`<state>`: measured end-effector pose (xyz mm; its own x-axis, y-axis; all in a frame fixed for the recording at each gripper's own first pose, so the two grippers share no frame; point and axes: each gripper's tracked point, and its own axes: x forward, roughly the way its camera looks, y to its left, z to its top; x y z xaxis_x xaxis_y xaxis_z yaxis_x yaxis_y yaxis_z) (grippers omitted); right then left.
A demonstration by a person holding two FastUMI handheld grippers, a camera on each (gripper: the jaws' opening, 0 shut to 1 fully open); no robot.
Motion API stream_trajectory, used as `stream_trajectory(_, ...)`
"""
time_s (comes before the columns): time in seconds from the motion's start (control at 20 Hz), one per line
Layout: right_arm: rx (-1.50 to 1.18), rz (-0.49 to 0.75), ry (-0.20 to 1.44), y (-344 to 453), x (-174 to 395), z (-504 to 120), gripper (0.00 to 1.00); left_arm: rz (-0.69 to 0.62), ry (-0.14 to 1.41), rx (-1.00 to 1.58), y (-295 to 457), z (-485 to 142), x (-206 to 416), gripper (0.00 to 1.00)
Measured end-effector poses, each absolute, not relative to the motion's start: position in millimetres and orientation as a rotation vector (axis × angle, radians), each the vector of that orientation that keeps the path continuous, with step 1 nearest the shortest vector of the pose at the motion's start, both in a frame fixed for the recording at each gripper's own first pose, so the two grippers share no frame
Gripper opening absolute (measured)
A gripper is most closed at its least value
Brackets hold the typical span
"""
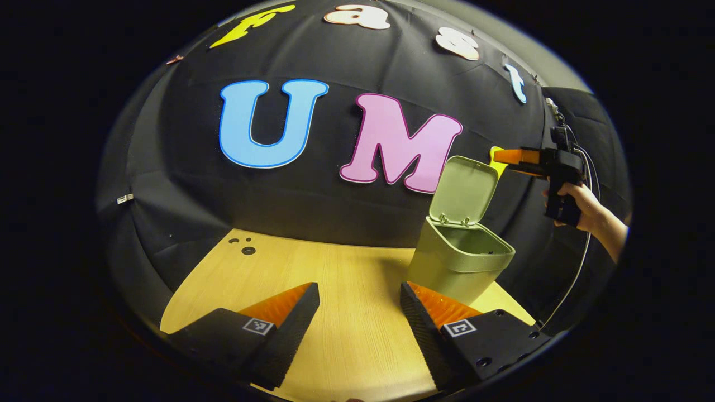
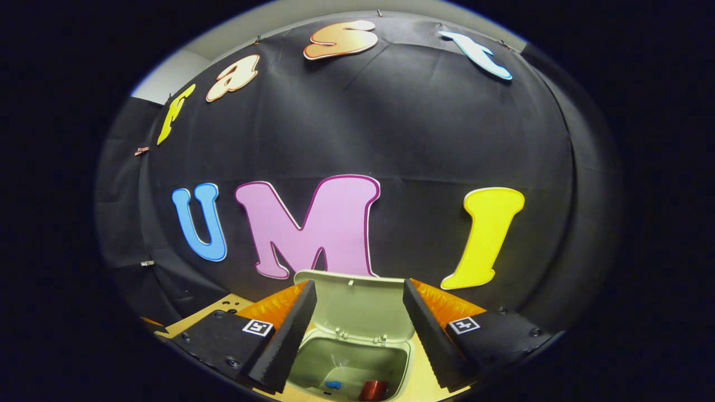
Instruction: Press the lid of the desktop garbage bin to open it, pick up the crumpled paper on the desktop and throw it into the bin, then pick up the pop can on the desktop and drop it into the bin, and finally close the garbage bin lid.
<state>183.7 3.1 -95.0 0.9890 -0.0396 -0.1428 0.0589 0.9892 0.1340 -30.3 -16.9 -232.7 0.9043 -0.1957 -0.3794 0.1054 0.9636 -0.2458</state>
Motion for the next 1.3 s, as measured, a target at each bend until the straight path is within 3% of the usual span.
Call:
stream_trajectory(0.3,0.204,-0.119,0.094,-9,224,-88,0.97,-0.130,0.422,-0.218,-6,-235,-40,0.95)
stream_trajectory(0.55,0.223,-0.142,0.201,-9,244,-118,0.97,-0.111,0.433,-0.215,3,-240,-45,0.95)
stream_trajectory(0.85,0.155,-0.064,0.281,8,210,-123,0.98,-0.115,0.442,-0.222,2,-244,-40,0.95)
stream_trajectory(1.3,0.200,0.055,0.546,25,154,-183,0.99,-0.161,0.439,-0.218,-11,-246,-23,0.94)
